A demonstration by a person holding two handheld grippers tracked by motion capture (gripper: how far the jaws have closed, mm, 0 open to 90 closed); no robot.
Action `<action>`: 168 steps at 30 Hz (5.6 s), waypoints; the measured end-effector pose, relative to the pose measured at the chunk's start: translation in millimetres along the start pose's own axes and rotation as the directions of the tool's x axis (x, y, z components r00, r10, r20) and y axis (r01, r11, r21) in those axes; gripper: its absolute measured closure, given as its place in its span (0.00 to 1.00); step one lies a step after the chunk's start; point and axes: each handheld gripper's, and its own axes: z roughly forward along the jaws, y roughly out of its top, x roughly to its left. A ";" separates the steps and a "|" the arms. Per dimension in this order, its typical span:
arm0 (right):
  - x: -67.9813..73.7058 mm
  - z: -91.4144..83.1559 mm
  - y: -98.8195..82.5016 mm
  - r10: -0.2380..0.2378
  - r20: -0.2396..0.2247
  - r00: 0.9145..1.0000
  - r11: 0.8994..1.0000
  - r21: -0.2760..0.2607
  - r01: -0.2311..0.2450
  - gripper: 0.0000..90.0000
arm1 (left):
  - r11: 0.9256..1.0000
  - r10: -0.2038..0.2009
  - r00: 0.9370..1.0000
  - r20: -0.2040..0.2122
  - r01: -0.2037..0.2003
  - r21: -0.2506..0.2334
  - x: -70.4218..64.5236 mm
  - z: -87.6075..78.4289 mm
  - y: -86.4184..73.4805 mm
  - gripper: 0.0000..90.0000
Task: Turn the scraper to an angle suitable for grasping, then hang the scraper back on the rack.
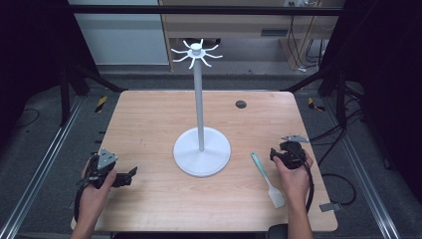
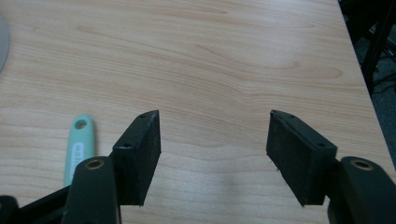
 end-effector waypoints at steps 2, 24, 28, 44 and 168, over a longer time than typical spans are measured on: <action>6.5 1.0 2.1 -0.037 0.002 0.999 0.999 0.004 0.037 0.43 | 1.000 0.000 1.000 0.002 0.000 0.002 -0.4 1.7 0.1 0.03; 42.5 13.0 17.9 -0.123 -0.198 0.973 0.992 0.010 0.127 1.00 | 1.000 0.002 1.000 -0.004 -0.002 -0.018 0.3 1.2 3.1 0.03; 41.2 9.4 15.6 -0.105 -0.206 0.973 0.994 0.015 0.111 1.00 | 1.000 0.008 1.000 0.002 -0.008 -0.017 -1.2 0.8 3.5 0.03; 46.6 17.1 8.2 -0.138 -0.204 0.969 0.982 0.096 0.160 1.00 | 1.000 0.023 1.000 0.010 -0.022 -0.012 -3.8 2.7 4.4 0.03; 112.2 5.3 32.8 -0.417 -0.442 0.794 0.752 0.323 0.575 0.68 | 1.000 0.029 0.999 0.016 -0.029 -0.002 -5.4 4.3 3.5 0.03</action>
